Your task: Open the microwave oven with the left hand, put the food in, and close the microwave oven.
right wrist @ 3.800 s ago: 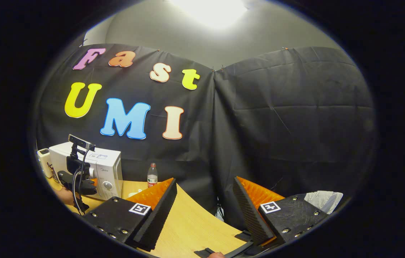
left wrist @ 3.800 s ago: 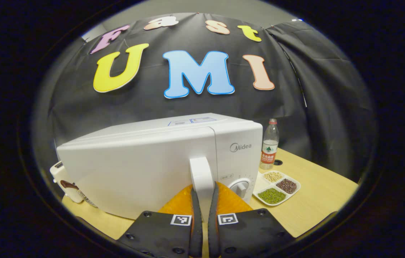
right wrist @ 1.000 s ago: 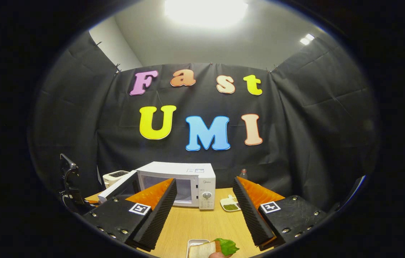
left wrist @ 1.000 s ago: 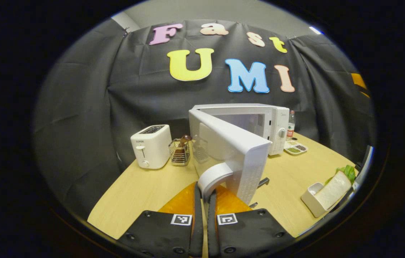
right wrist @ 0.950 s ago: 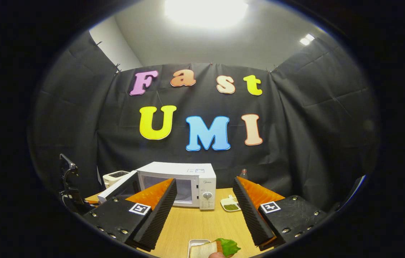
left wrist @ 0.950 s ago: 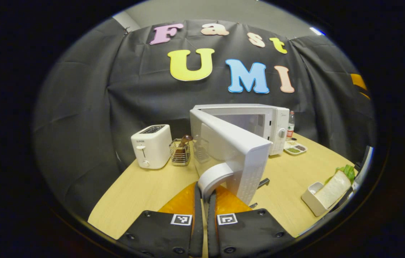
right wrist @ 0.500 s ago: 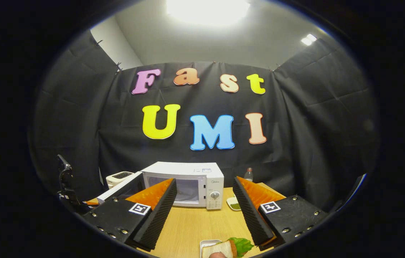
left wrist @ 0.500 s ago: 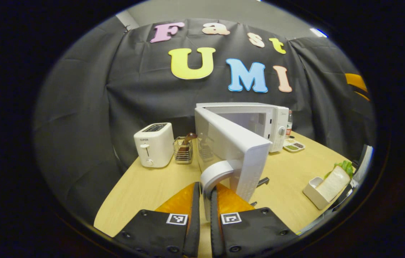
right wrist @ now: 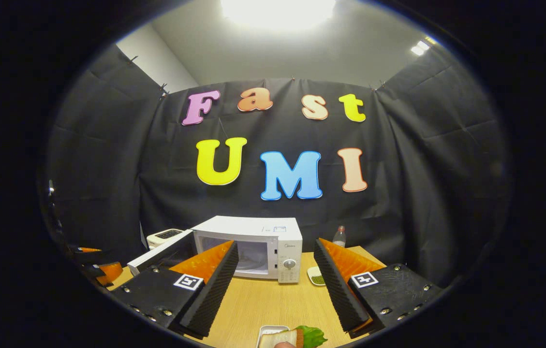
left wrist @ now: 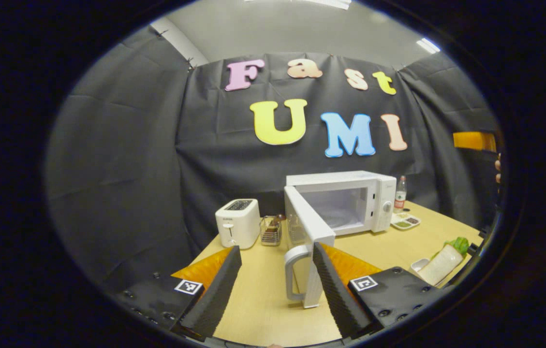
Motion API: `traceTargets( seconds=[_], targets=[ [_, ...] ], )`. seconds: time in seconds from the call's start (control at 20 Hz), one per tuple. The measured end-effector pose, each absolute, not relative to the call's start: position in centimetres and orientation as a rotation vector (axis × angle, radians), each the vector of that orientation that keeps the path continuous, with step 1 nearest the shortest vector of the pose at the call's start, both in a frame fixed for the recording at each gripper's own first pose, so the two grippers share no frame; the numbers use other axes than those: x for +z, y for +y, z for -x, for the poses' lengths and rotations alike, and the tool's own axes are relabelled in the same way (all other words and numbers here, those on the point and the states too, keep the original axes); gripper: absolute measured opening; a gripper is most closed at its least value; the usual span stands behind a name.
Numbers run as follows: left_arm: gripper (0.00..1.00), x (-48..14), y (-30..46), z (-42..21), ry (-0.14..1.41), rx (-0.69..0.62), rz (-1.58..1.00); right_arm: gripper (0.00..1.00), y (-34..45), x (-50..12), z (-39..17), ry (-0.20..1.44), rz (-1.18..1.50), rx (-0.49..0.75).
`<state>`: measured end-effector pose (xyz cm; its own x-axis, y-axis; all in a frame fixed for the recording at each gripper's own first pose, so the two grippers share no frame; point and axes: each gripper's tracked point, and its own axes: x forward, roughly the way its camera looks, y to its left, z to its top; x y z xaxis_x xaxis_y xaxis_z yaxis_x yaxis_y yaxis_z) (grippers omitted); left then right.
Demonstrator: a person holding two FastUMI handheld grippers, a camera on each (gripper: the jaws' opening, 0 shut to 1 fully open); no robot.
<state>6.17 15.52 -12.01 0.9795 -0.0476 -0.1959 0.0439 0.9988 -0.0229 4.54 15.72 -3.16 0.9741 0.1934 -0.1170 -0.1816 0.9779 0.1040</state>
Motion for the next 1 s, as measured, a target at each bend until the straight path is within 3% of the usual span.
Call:
traceTargets(
  seconds=[0.2,0.5,0.65,0.7,0.75,0.8,0.95,1.0],
  targets=[
    [0.95,-6.5,14.1,-5.1,0.108,-0.016,0.059,0.95,14.2,-6.3,-5.1,0.250,-0.137,0.247],
    [0.99,-0.8,11.5,-4.4,0.006,0.007,0.079,0.97,12.7,-12.4,-4.6,0.465,-0.207,0.312],
    [0.99,0.5,10.4,-3.8,-0.017,0.017,0.073,0.97,12.2,-15.8,-3.9,0.569,-0.214,0.335],
    [0.95,0.8,10.2,-3.7,-0.021,0.021,0.072,0.98,12.0,-17.1,-3.5,0.609,-0.215,0.342],
    [0.99,1.0,9.9,-3.5,-0.026,0.027,0.069,0.98,11.8,-18.0,-3.3,0.643,-0.220,0.347],
    [0.95,1.2,9.6,-3.2,-0.027,0.031,0.065,0.98,11.6,-19.0,-3.1,0.677,-0.229,0.348],
    [0.95,1.2,8.9,-2.6,-0.023,0.037,0.059,0.98,11.5,-21.3,-2.4,0.776,-0.253,0.367],
    [0.90,1.3,8.8,-2.5,-0.022,0.044,0.051,0.98,11.5,-22.1,-1.9,0.807,-0.260,0.375]
  ],
)
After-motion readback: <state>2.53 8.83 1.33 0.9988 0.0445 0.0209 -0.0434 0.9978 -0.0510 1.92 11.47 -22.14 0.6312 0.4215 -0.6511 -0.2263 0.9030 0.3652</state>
